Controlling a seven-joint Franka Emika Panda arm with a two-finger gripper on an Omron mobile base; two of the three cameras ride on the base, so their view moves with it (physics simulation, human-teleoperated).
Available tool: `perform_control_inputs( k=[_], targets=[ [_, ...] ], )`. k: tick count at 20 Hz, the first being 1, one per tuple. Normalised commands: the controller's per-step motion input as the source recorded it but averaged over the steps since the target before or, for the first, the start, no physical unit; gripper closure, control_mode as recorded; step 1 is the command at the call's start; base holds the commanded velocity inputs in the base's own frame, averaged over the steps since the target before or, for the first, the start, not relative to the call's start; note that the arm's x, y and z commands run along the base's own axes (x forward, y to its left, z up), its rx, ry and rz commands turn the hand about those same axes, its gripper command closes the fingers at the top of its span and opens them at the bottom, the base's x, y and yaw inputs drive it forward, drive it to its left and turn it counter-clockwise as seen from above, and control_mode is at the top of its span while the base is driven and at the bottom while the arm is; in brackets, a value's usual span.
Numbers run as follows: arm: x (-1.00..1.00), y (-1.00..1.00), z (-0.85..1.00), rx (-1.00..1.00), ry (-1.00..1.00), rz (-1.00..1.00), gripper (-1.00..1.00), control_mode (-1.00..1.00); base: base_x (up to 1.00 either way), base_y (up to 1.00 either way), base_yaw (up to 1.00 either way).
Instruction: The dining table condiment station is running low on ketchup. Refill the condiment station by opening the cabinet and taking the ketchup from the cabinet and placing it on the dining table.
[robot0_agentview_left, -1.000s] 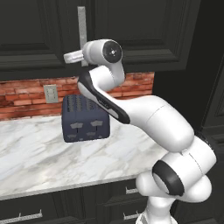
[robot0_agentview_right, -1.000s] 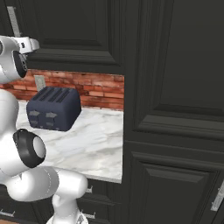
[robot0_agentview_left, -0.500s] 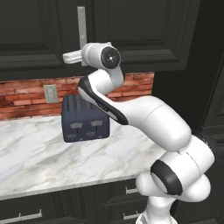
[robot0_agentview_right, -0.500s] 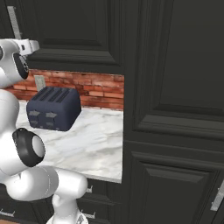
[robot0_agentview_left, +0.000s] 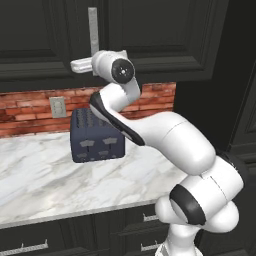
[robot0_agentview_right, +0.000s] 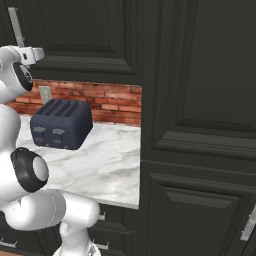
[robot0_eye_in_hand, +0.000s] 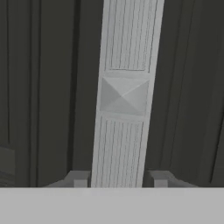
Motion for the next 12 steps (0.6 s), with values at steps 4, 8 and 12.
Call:
perform_control_inputs(
  k=[4,8,12],
  targets=[
    [0.0,0.0,0.0,0.0,0.0,0.0,1.0,-1.0,0.0,0.0,0.0],
    [0.0,0.0,0.0,0.0,0.0,0.0,1.0,-1.0,0.0,0.0,0.0],
    [-0.57,0.0,0.01,0.0,0.0,0.0,1.0,-1.0,0.0,0.0,0.0]
  ],
)
